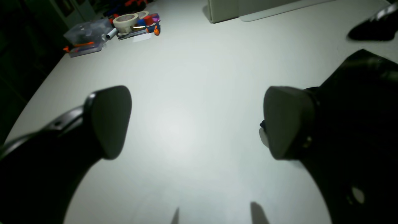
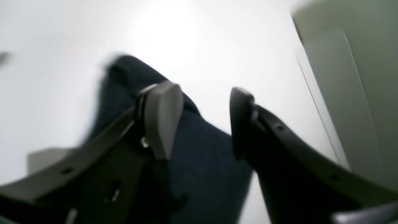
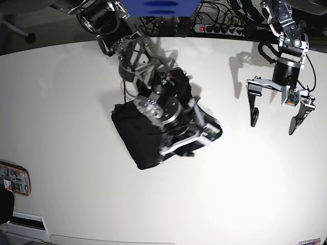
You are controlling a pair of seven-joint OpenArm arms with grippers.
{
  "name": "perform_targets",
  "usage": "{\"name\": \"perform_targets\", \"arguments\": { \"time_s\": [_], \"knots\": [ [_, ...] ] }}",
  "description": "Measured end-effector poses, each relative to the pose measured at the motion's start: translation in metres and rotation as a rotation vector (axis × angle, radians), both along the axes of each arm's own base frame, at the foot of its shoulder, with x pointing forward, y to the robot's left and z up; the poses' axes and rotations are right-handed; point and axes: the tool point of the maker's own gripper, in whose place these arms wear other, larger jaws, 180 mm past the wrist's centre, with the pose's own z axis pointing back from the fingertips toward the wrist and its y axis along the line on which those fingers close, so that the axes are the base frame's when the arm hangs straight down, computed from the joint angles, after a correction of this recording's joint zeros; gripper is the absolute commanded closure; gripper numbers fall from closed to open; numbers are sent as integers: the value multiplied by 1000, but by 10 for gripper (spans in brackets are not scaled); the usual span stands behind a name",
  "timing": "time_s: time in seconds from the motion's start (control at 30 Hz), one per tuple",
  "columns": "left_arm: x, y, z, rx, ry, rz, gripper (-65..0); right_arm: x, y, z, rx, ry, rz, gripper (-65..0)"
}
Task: Fold the T-shirt properly
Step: 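Fold the held end over onto the shirt with the right gripper, then grasp the bundled shirt's edges with both grippers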
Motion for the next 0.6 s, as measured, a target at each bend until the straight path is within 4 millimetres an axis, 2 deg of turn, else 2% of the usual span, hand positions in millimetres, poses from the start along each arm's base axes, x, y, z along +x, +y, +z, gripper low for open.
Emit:
{"name": "perform_targets", "arguments": {
  "time_s": [0.1,0.2,0.3,0.43,0.5,0.6],
  "knots": [
    [-2,-22,-28,-39,124,-15,-650,27,-30,10,7,-21,-97,-274],
    [-8,-63,-47,-89,212,-99,-650,51,-57,26,37,-59,-190,-274],
    [-8,-100,-54,-138,247,-170,-650,61,-79,26,20,-51,-246,-274],
    [-9,-140,-52,-174,257,-270,-650,85,-89,57,88,-115,-284,-274],
    [-15,-155,-59,-174,298,-310,-650,88,-90,48,154,-61,-293,-275],
    [-24,-176,-67,-173,351,-368,-650,81,-97,2,199,126,-332,-275]
  ]
}}
